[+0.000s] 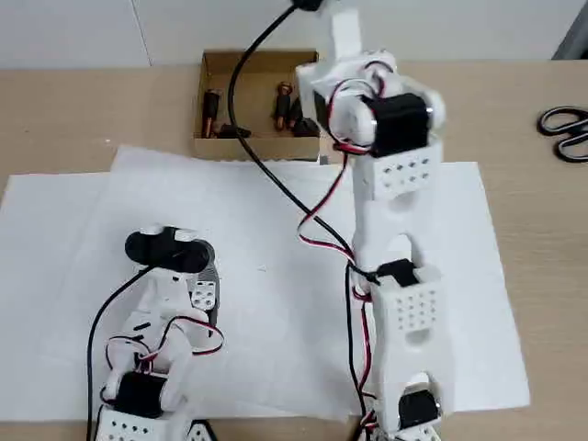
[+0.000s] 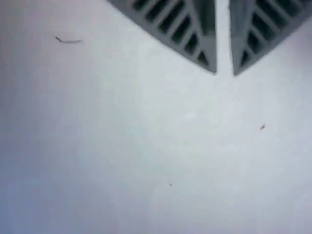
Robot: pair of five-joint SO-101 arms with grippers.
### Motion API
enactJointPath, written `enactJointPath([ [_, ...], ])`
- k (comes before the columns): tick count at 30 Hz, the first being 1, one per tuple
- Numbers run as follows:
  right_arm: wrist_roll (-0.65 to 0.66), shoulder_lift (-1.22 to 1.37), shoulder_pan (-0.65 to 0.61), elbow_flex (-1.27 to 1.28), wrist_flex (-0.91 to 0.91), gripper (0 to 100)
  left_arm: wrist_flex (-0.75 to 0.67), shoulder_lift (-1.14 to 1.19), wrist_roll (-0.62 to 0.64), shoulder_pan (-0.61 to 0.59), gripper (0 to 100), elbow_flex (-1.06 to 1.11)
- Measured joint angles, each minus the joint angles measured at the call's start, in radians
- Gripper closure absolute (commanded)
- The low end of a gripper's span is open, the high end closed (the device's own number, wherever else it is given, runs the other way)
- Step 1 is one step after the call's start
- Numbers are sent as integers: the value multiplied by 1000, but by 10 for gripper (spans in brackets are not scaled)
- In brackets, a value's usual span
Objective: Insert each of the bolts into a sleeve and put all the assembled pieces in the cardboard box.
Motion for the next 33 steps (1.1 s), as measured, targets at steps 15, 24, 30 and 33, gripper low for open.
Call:
enactJointPath([
  [15,-60,-804,-11,858,0,995,0,0,0,0,994,0],
  [24,-183,-1366,-12,1659,-52,991,0,0,0,0,994,0],
  [30,-198,-1705,12,2174,-233,994,0,0,0,0,994,0],
  [33,-198,-1860,40,2410,-308,994,0,0,0,0,994,0],
])
